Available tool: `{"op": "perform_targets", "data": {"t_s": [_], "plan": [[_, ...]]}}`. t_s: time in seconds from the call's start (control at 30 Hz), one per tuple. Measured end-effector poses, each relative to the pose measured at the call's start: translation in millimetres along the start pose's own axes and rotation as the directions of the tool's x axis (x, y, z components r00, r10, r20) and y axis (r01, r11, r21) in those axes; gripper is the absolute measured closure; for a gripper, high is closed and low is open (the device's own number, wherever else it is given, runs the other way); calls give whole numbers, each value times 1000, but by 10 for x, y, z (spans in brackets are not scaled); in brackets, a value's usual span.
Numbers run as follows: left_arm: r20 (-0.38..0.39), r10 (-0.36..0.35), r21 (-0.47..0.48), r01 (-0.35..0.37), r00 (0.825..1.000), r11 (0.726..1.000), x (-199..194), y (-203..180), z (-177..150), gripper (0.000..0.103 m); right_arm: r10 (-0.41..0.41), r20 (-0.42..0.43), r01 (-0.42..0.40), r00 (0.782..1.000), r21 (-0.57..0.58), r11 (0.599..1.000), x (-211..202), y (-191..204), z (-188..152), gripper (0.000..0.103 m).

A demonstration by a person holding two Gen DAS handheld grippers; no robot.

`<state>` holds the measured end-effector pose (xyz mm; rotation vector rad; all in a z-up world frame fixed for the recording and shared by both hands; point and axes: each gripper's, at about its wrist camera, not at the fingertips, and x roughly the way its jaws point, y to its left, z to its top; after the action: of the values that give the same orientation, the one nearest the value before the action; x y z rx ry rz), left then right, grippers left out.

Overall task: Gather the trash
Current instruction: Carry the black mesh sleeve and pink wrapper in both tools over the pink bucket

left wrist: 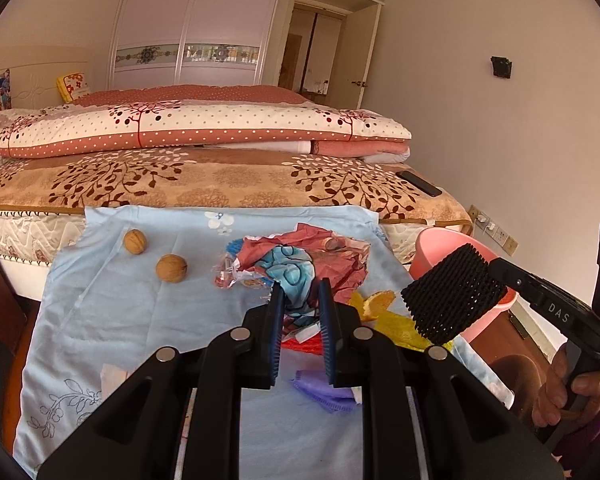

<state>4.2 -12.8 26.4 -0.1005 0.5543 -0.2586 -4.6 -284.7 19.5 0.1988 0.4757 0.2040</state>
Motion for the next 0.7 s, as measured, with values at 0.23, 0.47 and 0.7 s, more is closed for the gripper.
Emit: {"op": "perform_targets", "data": {"t_s": [0.23, 0.47, 0.7], "plan": [[-8, -68, 40, 69, 998, 997, 199, -309, 106, 86, -87, 36, 86, 996, 34, 996, -66, -326, 163, 100], [-22, -131, 93, 132, 991, 987, 469, -718, 220, 86, -180, 65, 177, 982, 54, 983, -137, -642, 317, 100], [-60, -198, 146, 205, 978, 968, 797, -1179, 247, 86, -261, 67, 256, 963, 78, 964, -167, -965, 331, 100]]}}
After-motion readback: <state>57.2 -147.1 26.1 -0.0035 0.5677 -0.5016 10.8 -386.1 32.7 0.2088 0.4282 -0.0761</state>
